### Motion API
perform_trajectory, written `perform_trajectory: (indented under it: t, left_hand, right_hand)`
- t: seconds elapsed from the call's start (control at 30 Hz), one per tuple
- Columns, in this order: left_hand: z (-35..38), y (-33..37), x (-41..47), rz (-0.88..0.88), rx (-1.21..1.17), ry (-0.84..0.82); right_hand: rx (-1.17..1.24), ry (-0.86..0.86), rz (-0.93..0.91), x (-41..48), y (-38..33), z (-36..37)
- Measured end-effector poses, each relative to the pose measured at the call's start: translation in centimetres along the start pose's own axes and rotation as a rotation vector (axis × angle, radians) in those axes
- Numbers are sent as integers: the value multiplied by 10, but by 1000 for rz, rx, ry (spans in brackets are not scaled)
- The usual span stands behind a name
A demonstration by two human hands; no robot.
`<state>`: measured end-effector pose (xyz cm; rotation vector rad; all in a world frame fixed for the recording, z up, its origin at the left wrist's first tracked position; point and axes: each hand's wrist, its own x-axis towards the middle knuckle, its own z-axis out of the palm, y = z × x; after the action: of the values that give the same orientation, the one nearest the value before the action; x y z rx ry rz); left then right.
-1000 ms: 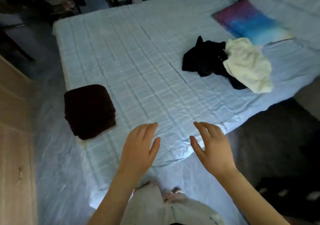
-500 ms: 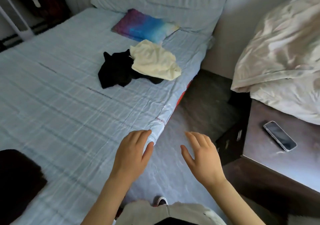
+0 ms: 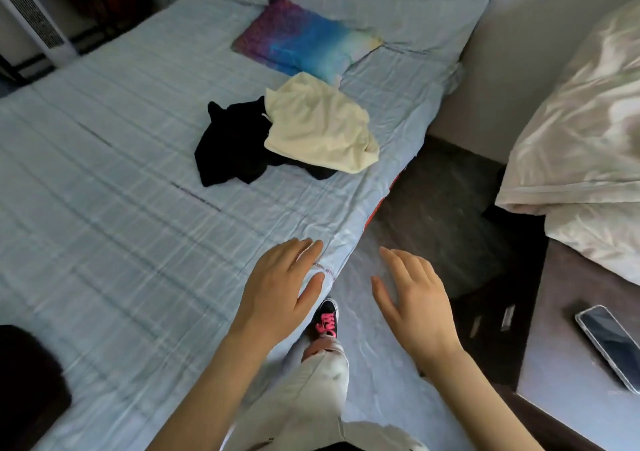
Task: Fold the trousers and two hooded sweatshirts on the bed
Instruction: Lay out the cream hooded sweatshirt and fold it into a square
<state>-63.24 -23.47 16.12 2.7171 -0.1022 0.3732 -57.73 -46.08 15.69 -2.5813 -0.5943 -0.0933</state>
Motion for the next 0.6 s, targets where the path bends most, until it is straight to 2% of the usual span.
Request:
perform_trajectory:
  t: [0.2,0.43,0.6]
  left_hand:
    - [44,-50,107,-45,40,-120]
    - [38,-89,251,-40,15,-39]
    - [47,-109,322,-137,13,31]
  right_hand:
    - [-42,-92,-3,123,38,26]
    - [-53,-48,-66,275,66,11]
    - [-32,-65,-110,369,92,11]
